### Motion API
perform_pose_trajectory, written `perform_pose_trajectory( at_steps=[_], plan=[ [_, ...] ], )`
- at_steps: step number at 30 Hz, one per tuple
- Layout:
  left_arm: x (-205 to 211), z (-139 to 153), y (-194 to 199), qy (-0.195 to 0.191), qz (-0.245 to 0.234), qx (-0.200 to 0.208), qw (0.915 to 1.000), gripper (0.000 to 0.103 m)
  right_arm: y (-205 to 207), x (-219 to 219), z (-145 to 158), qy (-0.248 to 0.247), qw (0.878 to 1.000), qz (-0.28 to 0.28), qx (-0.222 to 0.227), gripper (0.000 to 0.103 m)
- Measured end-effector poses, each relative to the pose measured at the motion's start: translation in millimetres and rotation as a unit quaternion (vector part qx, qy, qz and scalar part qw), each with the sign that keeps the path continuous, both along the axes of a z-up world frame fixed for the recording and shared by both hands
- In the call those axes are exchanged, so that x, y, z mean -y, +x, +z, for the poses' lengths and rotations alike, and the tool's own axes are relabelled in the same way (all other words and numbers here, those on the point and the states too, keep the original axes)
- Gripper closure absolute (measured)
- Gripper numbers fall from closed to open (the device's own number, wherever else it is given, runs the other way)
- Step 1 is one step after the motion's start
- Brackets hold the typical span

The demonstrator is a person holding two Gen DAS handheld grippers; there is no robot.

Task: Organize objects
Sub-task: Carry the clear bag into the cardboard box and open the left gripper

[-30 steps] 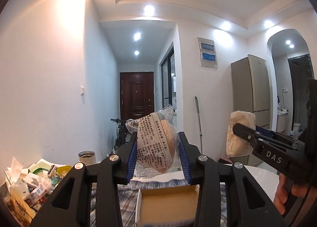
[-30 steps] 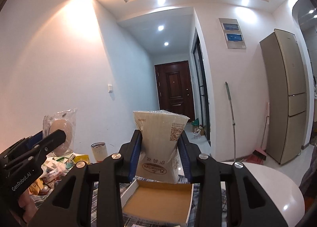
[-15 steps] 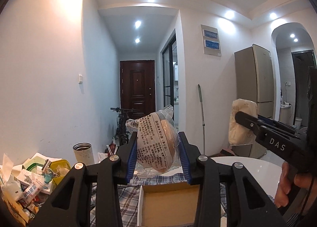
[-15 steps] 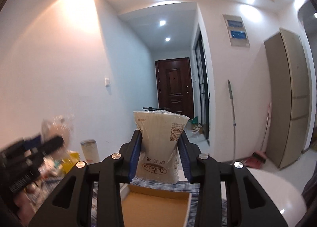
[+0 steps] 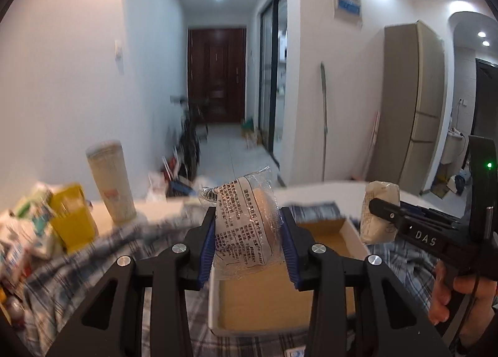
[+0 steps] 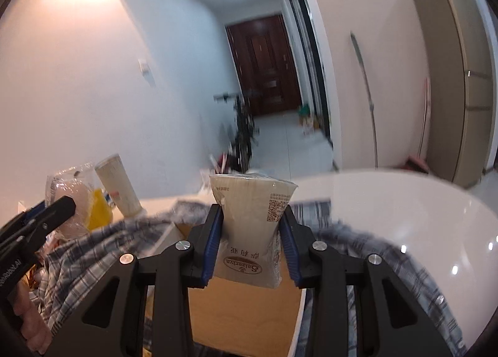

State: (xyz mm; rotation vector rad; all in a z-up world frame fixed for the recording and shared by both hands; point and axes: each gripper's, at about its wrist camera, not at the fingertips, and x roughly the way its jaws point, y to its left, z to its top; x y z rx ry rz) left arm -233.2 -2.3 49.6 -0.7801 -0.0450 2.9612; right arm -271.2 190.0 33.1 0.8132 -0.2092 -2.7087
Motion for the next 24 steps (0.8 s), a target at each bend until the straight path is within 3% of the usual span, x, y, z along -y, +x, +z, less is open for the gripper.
perform_pose_trajectory(
  at_steps=[2, 5, 8, 10, 15, 21, 23, 24],
  plan=[
    [1, -18, -17, 0.001, 0.002, 0.059, 0.9982, 0.063, -10, -2, -13, 0.012, 0.999, -0.005, 0.044, 0.067],
    [3, -50, -24, -0.005, -0.001, 0.121, 0.9926, 0.062, -18, -12, -31, -0.039, 0.994, 0.013, 0.100, 0.067],
    [3, -64, -32, -0.002, 0.000, 0.162, 0.9867, 0.063, -22, -18, -35, -0.027, 0.993, 0.006, 0.111, 0.067],
    [2, -71, -38, -0.005, 0.003, 0.175, 0.9845, 0.063, -21, -14, -30, -0.002, 0.995, 0.003, 0.100, 0.067],
    [5, -93, -39, 0.007, -0.004, 0.210, 0.9776, 0.063, -27, -18, -19, 0.006, 0.994, 0.016, 0.104, 0.067],
    [1, -99, -38, -0.010, -0.005, 0.216, 0.9764, 0.062, -27, -21, -15, 0.017, 0.995, 0.002, 0.095, 0.067],
    [0, -100, -38, -0.014, -0.007, 0.216, 0.9764, 0.056, -26, -22, -14, 0.017, 0.995, 0.001, 0.095, 0.067],
    [-1, -98, -37, -0.013, -0.011, 0.212, 0.9771, 0.047, -26, -22, -14, 0.018, 0.995, 0.002, 0.094, 0.067]
  ],
)
